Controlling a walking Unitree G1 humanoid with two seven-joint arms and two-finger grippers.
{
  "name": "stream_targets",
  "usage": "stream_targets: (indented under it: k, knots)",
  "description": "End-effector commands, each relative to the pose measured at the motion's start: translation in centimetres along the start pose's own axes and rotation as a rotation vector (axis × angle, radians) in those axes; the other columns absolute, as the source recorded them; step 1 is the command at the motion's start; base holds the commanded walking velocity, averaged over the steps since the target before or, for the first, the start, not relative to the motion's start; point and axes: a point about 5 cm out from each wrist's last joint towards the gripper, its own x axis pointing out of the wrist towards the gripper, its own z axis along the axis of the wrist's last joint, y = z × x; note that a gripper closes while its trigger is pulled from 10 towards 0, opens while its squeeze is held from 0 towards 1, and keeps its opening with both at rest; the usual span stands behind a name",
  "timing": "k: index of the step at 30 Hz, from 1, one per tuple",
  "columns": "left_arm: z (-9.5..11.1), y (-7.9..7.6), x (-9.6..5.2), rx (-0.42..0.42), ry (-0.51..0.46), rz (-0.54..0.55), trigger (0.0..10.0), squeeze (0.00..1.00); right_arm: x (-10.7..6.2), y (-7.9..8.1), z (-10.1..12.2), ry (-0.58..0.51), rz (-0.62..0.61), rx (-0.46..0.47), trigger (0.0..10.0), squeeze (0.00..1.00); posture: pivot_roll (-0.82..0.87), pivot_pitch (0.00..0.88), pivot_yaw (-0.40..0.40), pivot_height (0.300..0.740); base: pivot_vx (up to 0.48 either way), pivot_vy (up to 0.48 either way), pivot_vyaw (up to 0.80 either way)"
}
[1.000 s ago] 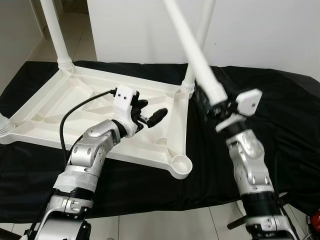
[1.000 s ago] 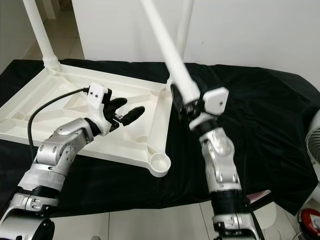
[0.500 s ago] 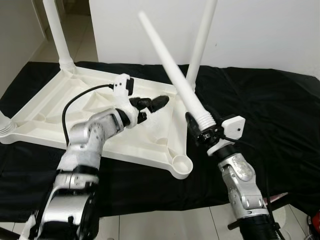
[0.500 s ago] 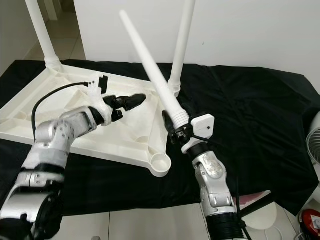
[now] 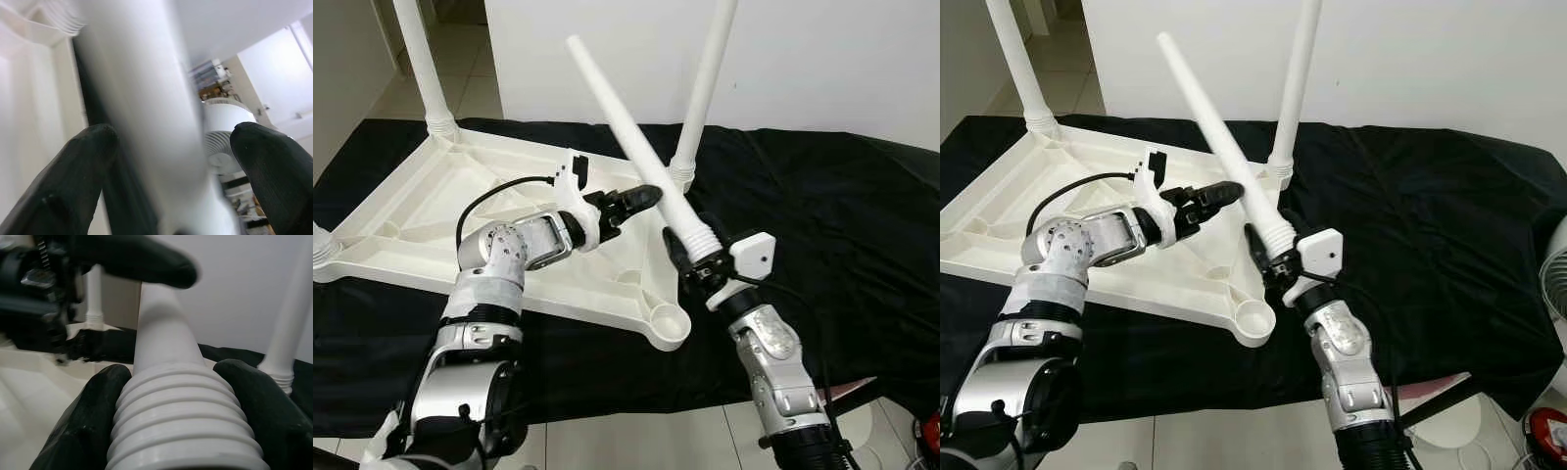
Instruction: Building children table
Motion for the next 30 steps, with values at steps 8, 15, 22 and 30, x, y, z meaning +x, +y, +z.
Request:
stream_targets:
  k: [8,15,22,30]
  knots:
    - [0.8,-0.8,-0.1,-0.094,-0.01,-0.055,10.0,0.0,0.2,0.0,-0.1,-0.001,-0.006,-0.015,10.0,0.0,0.0,0.041,-0.037,0.74,0.0,0.0,0.0]
    - [1.4,-0.3,0.4,-0.107,-0.023,-0.016,10.0,0.0,-0.1,0.9,0.1,-0.011,0.018,-0.012,10.0,0.0,0.0,0.034,-0.036,0.74,0.0,0.0,0.0]
    - [3.1,0.1,0.6,-0.082,-0.052,0.027,10.0,0.0,-1.1,2.2,0.7,-0.029,0.029,0.003,10.0,0.0,-0.01,0.04,-0.03,0.74,0.0,0.0,0.0]
    - [4.9,0.8,0.3,-0.045,-0.092,0.086,10.0,0.0,-2.0,2.6,1.2,-0.031,0.027,-0.004,10.0,0.0,-0.02,0.045,-0.018,0.74,0.0,0.0,0.0]
